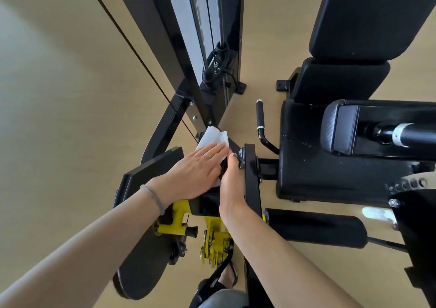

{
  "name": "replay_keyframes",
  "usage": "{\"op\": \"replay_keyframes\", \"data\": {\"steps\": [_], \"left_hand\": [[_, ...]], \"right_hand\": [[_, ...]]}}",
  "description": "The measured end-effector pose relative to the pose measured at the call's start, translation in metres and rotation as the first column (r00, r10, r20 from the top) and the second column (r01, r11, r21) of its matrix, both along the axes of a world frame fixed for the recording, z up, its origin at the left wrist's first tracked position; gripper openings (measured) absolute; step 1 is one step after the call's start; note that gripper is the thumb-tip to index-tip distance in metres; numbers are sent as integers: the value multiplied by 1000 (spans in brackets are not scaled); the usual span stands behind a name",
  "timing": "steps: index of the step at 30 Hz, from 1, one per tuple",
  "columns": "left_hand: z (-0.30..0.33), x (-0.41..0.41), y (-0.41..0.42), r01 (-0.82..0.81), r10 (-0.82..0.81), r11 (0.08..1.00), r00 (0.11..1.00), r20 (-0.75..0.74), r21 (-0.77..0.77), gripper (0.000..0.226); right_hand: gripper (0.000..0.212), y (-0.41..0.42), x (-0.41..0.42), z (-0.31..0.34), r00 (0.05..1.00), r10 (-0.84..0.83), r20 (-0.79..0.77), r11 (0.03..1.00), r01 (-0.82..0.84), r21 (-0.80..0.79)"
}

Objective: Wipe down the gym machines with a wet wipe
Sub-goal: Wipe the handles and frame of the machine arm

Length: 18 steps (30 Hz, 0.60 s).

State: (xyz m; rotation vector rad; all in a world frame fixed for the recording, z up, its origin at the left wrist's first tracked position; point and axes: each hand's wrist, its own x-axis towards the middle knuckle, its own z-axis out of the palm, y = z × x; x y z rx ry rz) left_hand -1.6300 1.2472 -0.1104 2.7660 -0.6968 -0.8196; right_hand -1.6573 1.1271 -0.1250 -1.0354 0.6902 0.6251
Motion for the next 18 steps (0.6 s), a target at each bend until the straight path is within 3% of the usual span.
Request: {"op": "replay_keyframes", "data": {"steps": [2, 5, 8, 10, 12, 14, 16, 18], "left_hand": [[11, -8, 1, -43, 41, 998, 998, -46, -51, 51], [1, 11, -5, -42, 43, 997, 999, 13, -59, 49], [-20, 40, -13, 129, -137, 986, 989, 63, 107, 44], [-27, 50, -20, 124, -141, 975, 987, 83, 182, 43], [-28, 47, -22, 39, -52, 990, 994, 97, 138, 42], [-25, 29, -17, -200, 205, 978, 975, 80, -59, 45], [-12, 2, -9, -408, 415, 885, 910, -19, -225, 48], [3, -29, -6, -542, 532, 793, 839, -116, -278, 47]], "right_hand": [[60, -1, -3, 2, 999, -25, -33, 1000, 25, 7], [65, 0, -1, 0, 991, -81, -104, 997, 83, 9], [51, -3, 3, -7, 983, -133, -129, 990, 138, 30], [46, -8, 4, -6, 984, -128, -120, 988, 138, 71], [47, -12, 2, -5, 987, -123, -107, 985, 135, 105], [47, -14, -1, -3, 989, -120, -92, 986, 129, 108], [47, -13, -2, 0, 994, -86, -72, 993, 91, 73], [48, -7, -4, 2, 996, -48, -74, 999, 49, 9]]}}
